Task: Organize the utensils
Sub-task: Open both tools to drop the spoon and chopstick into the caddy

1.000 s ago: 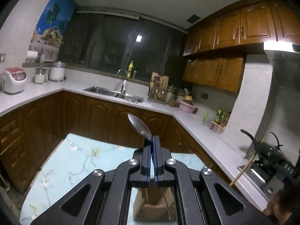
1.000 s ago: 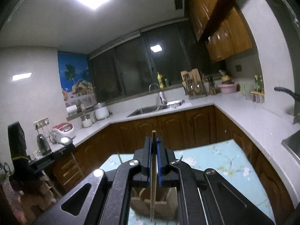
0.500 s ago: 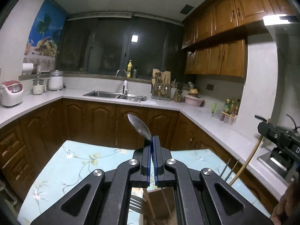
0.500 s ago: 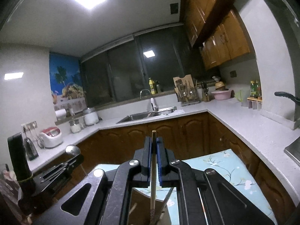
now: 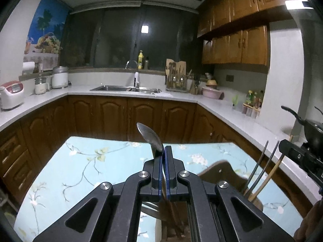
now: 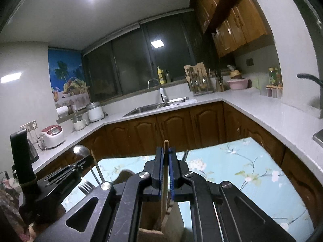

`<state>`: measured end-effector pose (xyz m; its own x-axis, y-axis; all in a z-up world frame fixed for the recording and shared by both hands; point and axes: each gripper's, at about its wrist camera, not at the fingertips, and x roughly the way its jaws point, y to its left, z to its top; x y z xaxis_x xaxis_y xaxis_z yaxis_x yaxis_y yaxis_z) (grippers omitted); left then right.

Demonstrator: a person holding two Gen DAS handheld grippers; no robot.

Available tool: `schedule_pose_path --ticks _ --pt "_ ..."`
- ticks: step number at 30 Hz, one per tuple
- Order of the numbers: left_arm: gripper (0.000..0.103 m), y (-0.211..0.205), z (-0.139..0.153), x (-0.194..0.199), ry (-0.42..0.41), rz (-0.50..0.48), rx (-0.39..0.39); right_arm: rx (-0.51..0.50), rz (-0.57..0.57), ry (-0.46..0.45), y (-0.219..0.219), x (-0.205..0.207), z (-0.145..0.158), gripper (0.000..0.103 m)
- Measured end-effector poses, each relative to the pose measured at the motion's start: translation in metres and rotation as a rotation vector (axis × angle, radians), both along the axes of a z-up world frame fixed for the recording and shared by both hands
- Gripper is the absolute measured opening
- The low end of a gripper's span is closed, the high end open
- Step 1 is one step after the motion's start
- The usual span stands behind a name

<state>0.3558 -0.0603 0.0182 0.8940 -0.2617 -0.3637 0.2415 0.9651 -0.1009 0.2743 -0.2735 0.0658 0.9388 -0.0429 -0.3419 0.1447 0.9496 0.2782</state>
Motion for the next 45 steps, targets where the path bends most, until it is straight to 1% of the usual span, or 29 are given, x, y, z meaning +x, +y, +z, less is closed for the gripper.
schedule_pose_path --ticks 4,8,14,20,22,23,25,26,27,37,42,44,45 --pt "0.001 0.001 0.003 0.005 0.021 -0.014 0.006 0.007 0.003 0.02 0.002 0.001 -0.008 0.005" --pt "0.001 0.007 0.006 0.006 0.036 -0.026 0.006 0.008 0.008 0.021 0.002 0.0 -0.007 0.005" --pt "0.002 0.009 0.008 0.009 0.059 -0.032 0.028 0.017 0.017 0.029 0.0 0.001 -0.005 0.005" --pt "0.003 0.012 0.014 0.013 0.081 -0.04 0.009 0.026 0.015 0.032 0.002 -0.001 -0.006 0.005" --pt "0.006 0.013 0.015 0.014 0.083 -0.04 0.005 0.024 0.015 0.035 0.003 -0.001 -0.006 0.006" --pt "0.009 0.014 0.016 0.014 0.081 -0.039 0.004 0.025 0.014 0.036 0.003 -0.001 -0.007 0.008" --pt "0.018 0.015 0.018 0.012 0.073 -0.037 0.008 0.024 0.012 0.042 0.005 -0.001 -0.008 0.009" --pt "0.024 0.015 0.019 0.01 0.064 -0.031 0.01 0.024 0.012 0.044 0.005 -0.002 -0.009 0.009" --pt "0.026 0.015 0.018 0.008 0.056 -0.029 0.008 0.025 0.011 0.047 0.006 -0.002 -0.01 0.01" --pt "0.028 0.018 0.014 0.005 0.066 -0.03 -0.002 0.035 0.018 0.084 0.002 0.008 -0.014 0.01" --pt "0.041 0.021 0.017 0.004 0.056 -0.028 -0.007 0.056 0.009 0.093 -0.002 0.009 -0.014 0.01" --pt "0.042 0.021 0.017 0.004 0.056 -0.029 -0.008 0.061 0.012 0.092 -0.002 0.01 -0.013 0.011" --pt "0.045 0.02 0.018 0.003 0.055 -0.026 -0.006 0.06 0.011 0.094 -0.002 0.01 -0.013 0.011"
